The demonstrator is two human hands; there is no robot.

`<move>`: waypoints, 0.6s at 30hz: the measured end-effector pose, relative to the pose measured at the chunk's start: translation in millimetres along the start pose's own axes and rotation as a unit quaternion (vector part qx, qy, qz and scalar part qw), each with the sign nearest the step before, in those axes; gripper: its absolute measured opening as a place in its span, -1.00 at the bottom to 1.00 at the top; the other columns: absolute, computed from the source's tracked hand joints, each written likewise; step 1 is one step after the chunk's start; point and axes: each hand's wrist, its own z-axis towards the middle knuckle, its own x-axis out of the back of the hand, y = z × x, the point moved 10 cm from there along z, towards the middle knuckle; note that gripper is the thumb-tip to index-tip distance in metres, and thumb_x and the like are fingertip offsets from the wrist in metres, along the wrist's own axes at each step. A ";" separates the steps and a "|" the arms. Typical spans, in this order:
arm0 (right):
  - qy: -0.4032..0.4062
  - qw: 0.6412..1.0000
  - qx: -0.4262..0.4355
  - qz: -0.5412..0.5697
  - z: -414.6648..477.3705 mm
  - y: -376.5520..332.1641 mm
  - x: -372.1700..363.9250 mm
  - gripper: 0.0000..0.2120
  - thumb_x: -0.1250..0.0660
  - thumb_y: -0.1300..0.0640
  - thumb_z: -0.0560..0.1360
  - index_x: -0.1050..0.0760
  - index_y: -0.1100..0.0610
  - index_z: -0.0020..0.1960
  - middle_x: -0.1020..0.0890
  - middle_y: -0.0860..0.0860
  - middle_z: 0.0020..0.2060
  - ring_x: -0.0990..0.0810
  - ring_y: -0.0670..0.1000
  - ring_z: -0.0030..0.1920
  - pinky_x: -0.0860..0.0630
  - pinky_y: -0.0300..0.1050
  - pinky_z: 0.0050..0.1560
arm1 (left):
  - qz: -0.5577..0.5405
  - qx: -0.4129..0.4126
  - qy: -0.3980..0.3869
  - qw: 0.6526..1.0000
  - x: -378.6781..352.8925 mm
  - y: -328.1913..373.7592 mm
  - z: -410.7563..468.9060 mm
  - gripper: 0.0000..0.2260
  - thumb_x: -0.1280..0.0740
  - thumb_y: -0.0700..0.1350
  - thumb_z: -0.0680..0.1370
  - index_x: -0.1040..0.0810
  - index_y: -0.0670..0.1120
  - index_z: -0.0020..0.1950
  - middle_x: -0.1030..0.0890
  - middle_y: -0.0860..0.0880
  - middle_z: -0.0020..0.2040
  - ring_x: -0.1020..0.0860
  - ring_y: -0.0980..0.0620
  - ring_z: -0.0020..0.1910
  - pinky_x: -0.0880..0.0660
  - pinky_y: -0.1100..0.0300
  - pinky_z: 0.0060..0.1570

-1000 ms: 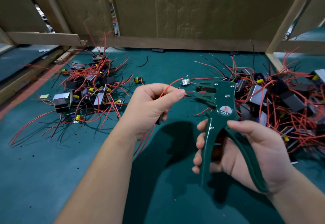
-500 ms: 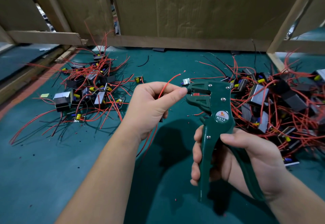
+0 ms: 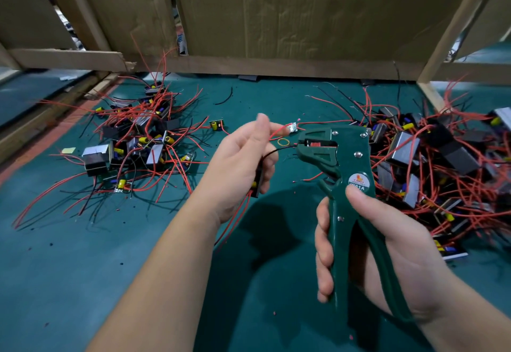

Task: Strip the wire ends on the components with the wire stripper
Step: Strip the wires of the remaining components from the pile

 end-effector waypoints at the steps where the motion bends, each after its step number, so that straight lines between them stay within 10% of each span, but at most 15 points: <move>1: 0.020 1.000 0.008 0.009 1.1 -1.6 3.4 -0.57 -0.51 -0.17 0.20 -0.49 0.18 -0.28 -0.43 0.16 -0.48 -0.44 0.12 -0.58 -0.49 -0.01 -0.46 | -0.005 0.021 -0.005 1.000 -1.4 -3.5 0.9 -0.57 -0.12 0.35 0.42 -0.62 0.09 -0.13 -0.38 0.08 -0.47 -0.33 0.09 -0.52 -0.31 0.30 -0.52; 5: 0.064 0.997 0.010 0.041 6.9 -7.2 13.9 -0.62 -0.34 -0.13 0.22 -0.52 0.20 -0.25 -0.49 0.21 -0.39 -0.49 0.16 -0.51 -0.53 0.03 -0.43 | -0.023 0.080 -0.010 0.996 -6.6 -16.1 1.1 -0.41 0.04 0.42 0.35 -0.53 0.06 0.02 -0.42 0.04 -0.42 -0.35 0.06 -0.46 -0.36 0.27 -0.45; 11: -0.085 0.993 -0.016 0.076 4.4 -0.8 -12.4 -0.34 -0.54 -0.06 0.20 -0.55 0.30 0.17 -0.53 0.28 0.16 -0.59 0.31 -0.25 -0.54 0.24 -0.15 | -0.145 0.103 -0.033 0.984 -18.0 -22.4 3.0 -0.27 0.24 0.43 0.47 -0.38 -0.06 0.25 -0.46 -0.13 -0.24 -0.37 -0.01 -0.40 -0.28 0.14 -0.30; 15: -0.036 0.999 0.006 0.027 7.6 5.2 -4.4 -0.28 -0.59 0.00 0.13 -0.53 0.30 0.20 -0.56 0.24 0.16 -0.58 0.30 -0.26 -0.53 0.31 -0.15 | -0.150 0.074 -0.072 0.983 -32.1 -19.8 1.8 -0.14 0.15 0.47 0.29 -0.31 -0.07 0.36 -0.56 -0.15 -0.07 -0.47 -0.06 -0.29 -0.29 0.15 -0.38; 18: 0.041 0.989 0.138 -0.025 3.5 -21.0 16.8 -0.49 -0.53 0.12 0.23 -0.55 0.22 0.15 -0.62 0.23 0.08 -0.59 0.30 -0.26 -0.53 0.34 -0.15 | -0.070 0.043 0.005 0.997 -13.9 -17.9 9.8 -0.24 0.30 0.36 0.44 -0.32 0.02 0.41 -0.54 -0.08 0.06 -0.49 -0.03 0.07 -0.37 0.03 0.00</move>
